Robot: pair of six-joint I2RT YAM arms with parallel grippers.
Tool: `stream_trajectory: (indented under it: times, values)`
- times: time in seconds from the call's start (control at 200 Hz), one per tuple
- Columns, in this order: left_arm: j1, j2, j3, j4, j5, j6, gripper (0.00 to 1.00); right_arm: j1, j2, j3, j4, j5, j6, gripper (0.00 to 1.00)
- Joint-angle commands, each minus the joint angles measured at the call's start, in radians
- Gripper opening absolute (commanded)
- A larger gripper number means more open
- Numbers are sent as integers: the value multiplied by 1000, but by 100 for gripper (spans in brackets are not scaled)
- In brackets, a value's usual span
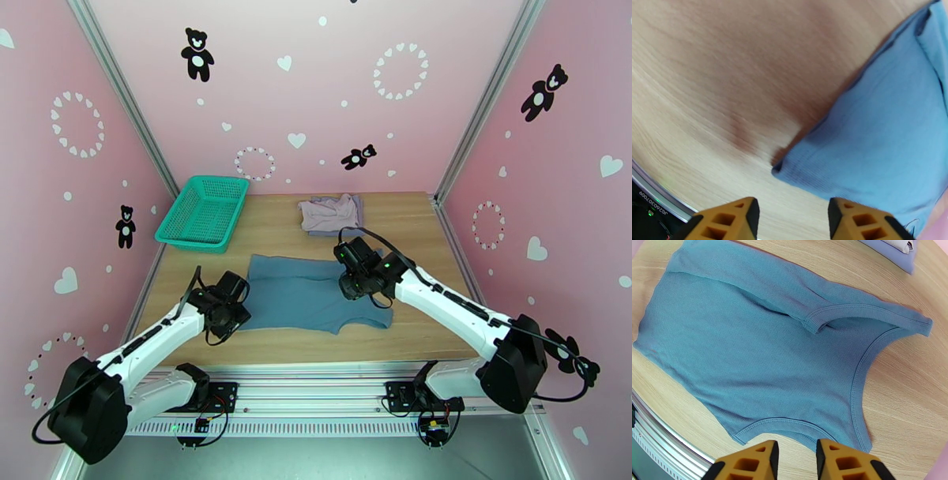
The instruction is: Fold and stack the mixed laundry pile
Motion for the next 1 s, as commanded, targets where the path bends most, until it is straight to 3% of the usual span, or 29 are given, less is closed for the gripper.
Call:
stream_trajectory:
  times: [0.0,0.295,0.375,0.57,0.726,0.996]
  values:
    - [-8,51,-17,62,25,-32,52,5,-33,-12,9,2,-4,33]
    - [-9,169,-32,134,27,-18,51,8,-26,-21,18,-21,6,34]
    - [-8,235,-31,165,20,-3,41,19,-21,-24,7,-32,7,36]
    - [-9,362,20,191,-24,44,17,125,3,-79,-9,-43,23,53]
    - [-9,412,76,169,-50,77,0,252,89,-134,27,3,34,54]
    - [-9,421,88,159,-72,92,0,351,293,-138,106,110,1,56]
